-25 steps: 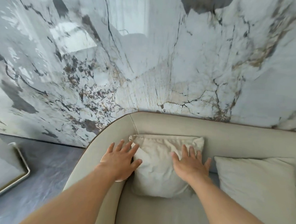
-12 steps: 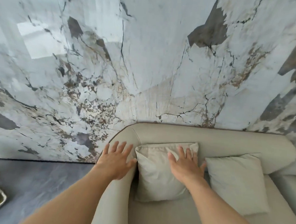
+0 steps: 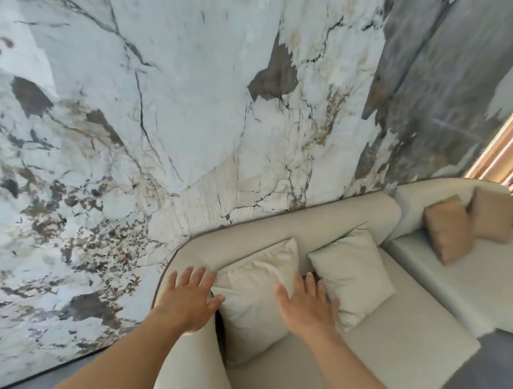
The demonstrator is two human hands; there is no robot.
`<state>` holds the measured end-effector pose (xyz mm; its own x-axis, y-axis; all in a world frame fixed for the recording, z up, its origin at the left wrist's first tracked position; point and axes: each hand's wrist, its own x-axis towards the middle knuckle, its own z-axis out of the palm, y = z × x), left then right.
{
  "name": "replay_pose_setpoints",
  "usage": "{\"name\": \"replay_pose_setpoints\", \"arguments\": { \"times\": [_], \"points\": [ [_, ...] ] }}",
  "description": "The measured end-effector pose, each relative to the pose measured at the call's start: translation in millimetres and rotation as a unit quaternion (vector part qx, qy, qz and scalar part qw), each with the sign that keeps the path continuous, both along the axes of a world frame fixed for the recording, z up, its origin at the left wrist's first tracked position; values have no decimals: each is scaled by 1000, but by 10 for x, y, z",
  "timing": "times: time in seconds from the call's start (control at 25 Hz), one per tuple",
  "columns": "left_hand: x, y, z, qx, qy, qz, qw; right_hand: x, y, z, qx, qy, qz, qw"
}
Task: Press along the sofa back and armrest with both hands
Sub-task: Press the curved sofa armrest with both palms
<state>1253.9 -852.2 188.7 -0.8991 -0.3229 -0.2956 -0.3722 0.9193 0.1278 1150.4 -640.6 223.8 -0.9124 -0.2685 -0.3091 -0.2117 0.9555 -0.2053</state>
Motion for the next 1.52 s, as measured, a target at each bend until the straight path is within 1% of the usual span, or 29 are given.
{"name": "replay_pose_setpoints", "arguments": {
  "times": [0.24, 0.32, 0.44, 0.6, 0.72, 0.96, 1.12, 1.36, 1.52],
  "points": [
    [61, -162, 264, -40, -10, -44, 998, 150, 6, -35, -26, -10, -45, 999],
    [-36, -283, 274, -42, -1, -65, 997, 193, -63, -50, -19, -12, -70, 997],
    [-320, -542, 168, -21, 9, -128, 992, 217, -270, -81, -2, -12, -125, 992],
    [-696, -1075, -48, -9, 17, -226, 974, 330, -751, -136, 23, -14, -217, 976],
    [-730, -1406, -167, -1, 13, -287, 958, 554, -1102, -154, 33, -26, -268, 963],
    [-763, -1673, -306, 36, -2, -370, 928, 996, -1487, -303, 48, -38, -356, 932],
    [-617, -1697, -647, 55, -5, -398, 916, 1329, -1585, -680, 47, -59, -390, 918],
    [-302, -1651, -1349, 37, -47, -442, 895, 1873, -1652, -1514, 7, -104, -414, 904],
    [-253, -1665, -1807, 18, -32, -474, 880, 2137, -1748, -2106, 23, -101, -409, 906]
  ]
}}
